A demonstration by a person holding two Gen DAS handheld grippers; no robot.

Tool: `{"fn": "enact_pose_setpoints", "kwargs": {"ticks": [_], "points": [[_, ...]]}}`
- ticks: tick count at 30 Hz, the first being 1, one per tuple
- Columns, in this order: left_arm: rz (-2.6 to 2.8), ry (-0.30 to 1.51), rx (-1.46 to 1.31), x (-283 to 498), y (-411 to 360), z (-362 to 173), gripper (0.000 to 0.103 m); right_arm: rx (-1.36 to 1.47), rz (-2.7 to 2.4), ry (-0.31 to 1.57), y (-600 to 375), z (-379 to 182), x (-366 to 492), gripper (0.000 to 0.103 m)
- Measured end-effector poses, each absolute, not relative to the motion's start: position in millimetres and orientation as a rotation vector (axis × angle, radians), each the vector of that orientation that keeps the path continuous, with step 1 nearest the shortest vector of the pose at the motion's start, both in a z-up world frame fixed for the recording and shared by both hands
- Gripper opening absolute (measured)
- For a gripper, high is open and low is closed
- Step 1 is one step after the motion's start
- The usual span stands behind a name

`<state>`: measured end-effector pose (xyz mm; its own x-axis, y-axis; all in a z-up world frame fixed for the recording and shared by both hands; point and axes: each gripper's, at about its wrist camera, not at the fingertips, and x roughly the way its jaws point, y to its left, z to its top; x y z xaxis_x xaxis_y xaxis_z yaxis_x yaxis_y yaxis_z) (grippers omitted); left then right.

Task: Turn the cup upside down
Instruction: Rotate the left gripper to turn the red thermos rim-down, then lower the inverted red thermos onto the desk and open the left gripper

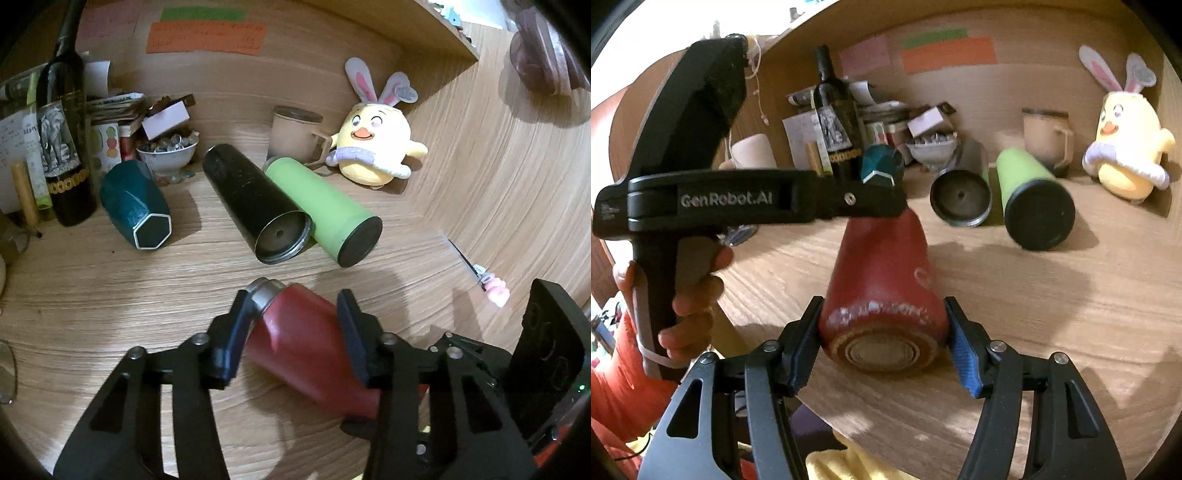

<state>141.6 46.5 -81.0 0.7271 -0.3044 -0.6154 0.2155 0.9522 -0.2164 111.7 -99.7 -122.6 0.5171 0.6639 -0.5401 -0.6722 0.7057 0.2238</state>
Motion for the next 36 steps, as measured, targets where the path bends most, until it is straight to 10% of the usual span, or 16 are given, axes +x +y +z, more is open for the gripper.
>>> {"fn": "enact_pose_setpoints", "kwargs": {"ticks": [36], "points": [[-0.331, 0.525, -0.149, 115, 62, -21, 0.034, -0.056, 0.772, 0.436, -92, -69, 114, 0.059]]}}
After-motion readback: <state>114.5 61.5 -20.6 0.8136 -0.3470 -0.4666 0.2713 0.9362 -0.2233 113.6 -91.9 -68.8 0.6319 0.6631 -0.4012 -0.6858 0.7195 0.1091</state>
